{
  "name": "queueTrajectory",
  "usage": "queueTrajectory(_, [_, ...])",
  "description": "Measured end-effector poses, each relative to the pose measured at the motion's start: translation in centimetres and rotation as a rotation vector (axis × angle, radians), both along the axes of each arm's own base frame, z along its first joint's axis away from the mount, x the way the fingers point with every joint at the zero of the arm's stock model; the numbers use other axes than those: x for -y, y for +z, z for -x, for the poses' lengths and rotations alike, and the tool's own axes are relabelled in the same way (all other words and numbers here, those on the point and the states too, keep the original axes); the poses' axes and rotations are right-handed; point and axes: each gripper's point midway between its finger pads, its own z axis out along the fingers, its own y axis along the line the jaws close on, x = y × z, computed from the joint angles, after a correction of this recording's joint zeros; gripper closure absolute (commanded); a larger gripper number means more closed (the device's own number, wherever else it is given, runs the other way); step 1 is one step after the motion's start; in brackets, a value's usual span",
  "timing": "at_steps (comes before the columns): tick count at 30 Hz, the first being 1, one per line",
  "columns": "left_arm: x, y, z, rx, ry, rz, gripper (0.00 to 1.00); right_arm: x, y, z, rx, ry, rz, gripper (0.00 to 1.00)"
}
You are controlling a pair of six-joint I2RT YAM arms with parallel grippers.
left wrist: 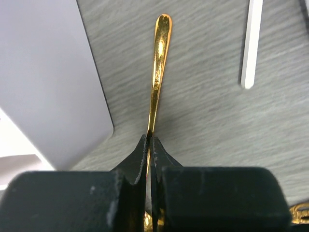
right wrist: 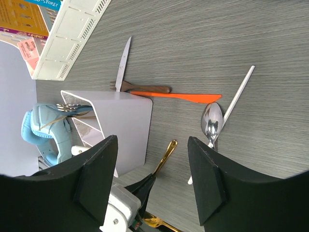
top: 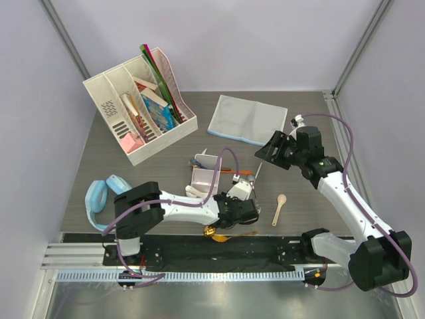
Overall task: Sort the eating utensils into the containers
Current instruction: Move the spoon to the corner of the board.
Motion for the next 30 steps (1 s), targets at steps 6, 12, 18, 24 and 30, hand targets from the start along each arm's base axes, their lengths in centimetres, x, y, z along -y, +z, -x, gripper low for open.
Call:
queueTrajectory(6, [1.0,0.4,-1.0,0.01,-0.023,-0.008,0.87,0.0,0.2,0.0,0.008,0.002,0.002,0.35])
queueTrajectory(12, [1.5,1.1,-0.7,-0.013,-0.073,0.001,0.67,0.1,0.2,0.1,0.014,0.007,0.009,0.35])
queueTrajectory(18, [2.2,4.5,0.7,-0.046,-0.14,0.08,0.61,0.1,0.1,0.1,0.014,0.008,0.012,0.35])
queueTrajectory(24, [3.0,7.5,4.2,-0.076,-0.258,0.148,0.6,0.1,0.0,0.1,0.013,0.008,0.012,0.35])
queueTrajectory(30, [4.1,2.6,8.5,-0.124,-0.379,-0.002,0.54,0.1,-0.3,0.2,0.005,0.008,0.014,0.35])
